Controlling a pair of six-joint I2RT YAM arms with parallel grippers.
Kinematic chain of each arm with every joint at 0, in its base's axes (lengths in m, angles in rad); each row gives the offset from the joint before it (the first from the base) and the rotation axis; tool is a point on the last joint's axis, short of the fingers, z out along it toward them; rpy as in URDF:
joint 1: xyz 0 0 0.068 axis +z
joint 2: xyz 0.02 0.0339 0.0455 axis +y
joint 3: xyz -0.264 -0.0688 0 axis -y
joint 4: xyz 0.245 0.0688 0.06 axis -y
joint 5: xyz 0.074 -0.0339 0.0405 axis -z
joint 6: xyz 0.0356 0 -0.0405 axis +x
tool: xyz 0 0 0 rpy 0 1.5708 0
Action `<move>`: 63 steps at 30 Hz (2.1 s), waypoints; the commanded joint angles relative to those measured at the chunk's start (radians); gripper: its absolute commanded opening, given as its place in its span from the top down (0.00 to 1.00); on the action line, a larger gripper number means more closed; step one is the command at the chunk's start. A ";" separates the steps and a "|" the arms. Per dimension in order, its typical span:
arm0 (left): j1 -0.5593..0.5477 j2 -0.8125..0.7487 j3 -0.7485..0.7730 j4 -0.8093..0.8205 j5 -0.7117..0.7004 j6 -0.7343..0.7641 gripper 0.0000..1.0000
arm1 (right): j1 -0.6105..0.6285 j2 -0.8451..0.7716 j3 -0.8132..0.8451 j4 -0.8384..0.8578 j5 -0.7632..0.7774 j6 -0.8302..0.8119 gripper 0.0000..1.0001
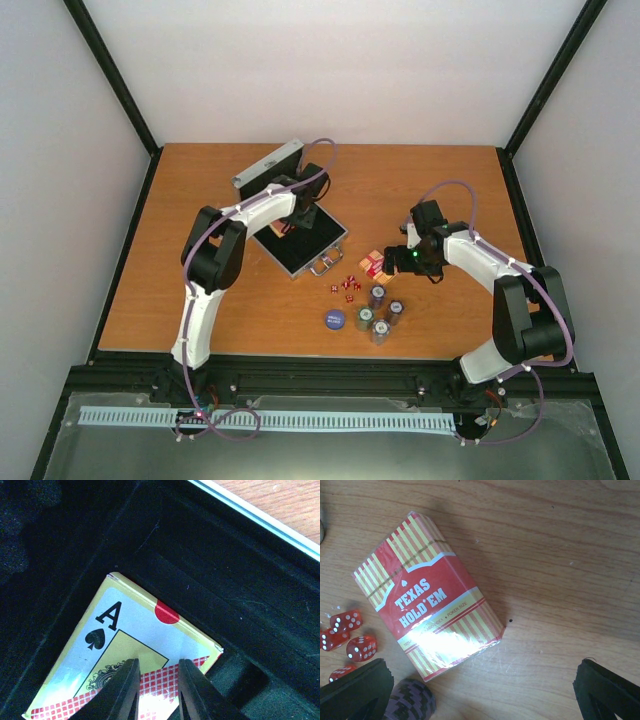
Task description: Pack up texas hold em set
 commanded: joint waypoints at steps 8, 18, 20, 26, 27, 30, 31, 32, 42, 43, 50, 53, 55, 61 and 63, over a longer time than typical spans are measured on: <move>0.008 -0.083 -0.017 -0.009 0.005 0.006 0.67 | 0.008 0.004 -0.004 0.003 -0.016 -0.008 0.00; 0.046 -0.071 -0.009 -0.078 -0.038 -0.081 0.62 | 0.007 -0.007 -0.006 -0.001 -0.012 -0.010 0.00; 0.052 -0.082 -0.038 -0.079 -0.037 -0.095 0.62 | 0.008 -0.010 -0.008 -0.002 -0.007 -0.011 0.00; 0.063 -0.076 -0.092 -0.040 -0.030 -0.108 0.61 | 0.008 -0.003 -0.010 0.002 -0.013 -0.008 0.00; 0.064 -0.068 -0.093 -0.031 -0.024 -0.108 0.61 | 0.007 -0.001 -0.009 0.001 -0.015 -0.008 0.00; 0.064 -0.035 -0.092 -0.016 -0.011 -0.111 0.61 | 0.008 -0.003 -0.004 -0.005 -0.014 -0.010 0.00; 0.064 -0.027 -0.091 -0.016 -0.005 -0.112 0.61 | 0.008 -0.004 -0.004 -0.007 -0.011 -0.011 0.00; 0.064 -0.024 -0.092 -0.016 0.001 -0.112 0.61 | 0.007 -0.007 -0.004 -0.010 -0.007 -0.012 0.00; 0.068 -0.012 -0.140 -0.005 0.076 -0.113 0.59 | 0.008 -0.017 -0.009 -0.010 -0.006 -0.007 0.00; 0.069 -0.015 -0.147 -0.001 0.079 -0.113 0.59 | 0.008 -0.018 -0.011 -0.010 -0.007 -0.007 0.00; 0.069 -0.064 -0.089 -0.008 0.064 -0.081 0.54 | 0.007 -0.034 -0.020 -0.005 -0.013 -0.002 0.00; 0.069 -0.070 -0.017 -0.039 0.064 -0.070 0.46 | 0.007 -0.035 -0.019 -0.002 -0.019 0.004 0.00; 0.069 -0.058 0.024 -0.054 0.075 -0.070 0.45 | 0.008 -0.038 -0.017 -0.001 -0.023 0.005 0.00; 0.069 -0.041 0.041 -0.069 0.091 -0.103 0.47 | 0.008 -0.063 -0.020 -0.014 -0.014 -0.001 0.00; 0.069 -0.067 0.028 -0.067 0.079 -0.114 0.46 | 0.007 -0.069 -0.026 -0.014 -0.011 -0.003 0.00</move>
